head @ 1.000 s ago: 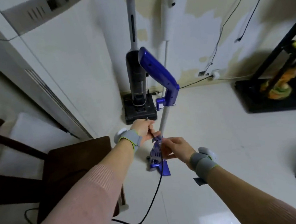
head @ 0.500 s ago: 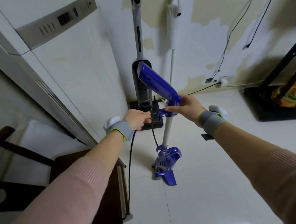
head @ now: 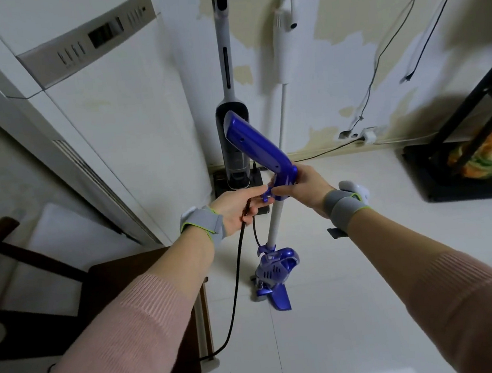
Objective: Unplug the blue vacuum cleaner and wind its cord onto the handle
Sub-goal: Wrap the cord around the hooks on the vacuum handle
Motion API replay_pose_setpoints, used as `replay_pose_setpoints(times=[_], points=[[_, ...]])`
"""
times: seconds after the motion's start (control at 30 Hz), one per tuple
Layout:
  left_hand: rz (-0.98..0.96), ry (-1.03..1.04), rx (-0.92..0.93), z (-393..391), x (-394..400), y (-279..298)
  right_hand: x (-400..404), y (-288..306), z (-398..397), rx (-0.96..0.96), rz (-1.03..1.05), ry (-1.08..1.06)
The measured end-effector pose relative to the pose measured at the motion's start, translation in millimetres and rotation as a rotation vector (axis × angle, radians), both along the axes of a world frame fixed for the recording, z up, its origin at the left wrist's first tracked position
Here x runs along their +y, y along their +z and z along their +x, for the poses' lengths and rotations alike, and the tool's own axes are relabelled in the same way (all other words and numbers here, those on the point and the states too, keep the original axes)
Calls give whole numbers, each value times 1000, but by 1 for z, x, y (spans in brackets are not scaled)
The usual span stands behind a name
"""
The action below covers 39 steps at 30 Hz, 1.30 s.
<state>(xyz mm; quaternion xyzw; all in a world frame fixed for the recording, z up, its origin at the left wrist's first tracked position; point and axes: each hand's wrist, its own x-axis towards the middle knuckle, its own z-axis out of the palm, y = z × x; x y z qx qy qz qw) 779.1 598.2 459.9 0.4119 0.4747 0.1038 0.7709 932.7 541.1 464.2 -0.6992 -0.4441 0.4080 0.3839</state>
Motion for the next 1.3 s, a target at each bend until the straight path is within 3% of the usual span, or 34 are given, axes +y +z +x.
replay_pose_setpoints(times=[0.2,0.4,0.7,0.83,1.03,1.2,1.3], points=[[131,-25,-11,-7,-3,4,0,-11,1,69,-48,-3],[259,-49,158,0,2,9,3,-11,3,97,-59,8],[247,-89,305,-5,38,26,4,-12,-2,134,-38,-21],[472,-129,403,-6,51,44,7,-8,-5,117,-39,-35],[686,-175,272,1,18,40,8,-8,-6,111,-67,-61],[864,-186,300,-5,1,34,9,-7,-9,120,-65,-56],[862,-203,254,-17,-6,27,7,-9,-9,117,-55,-49]])
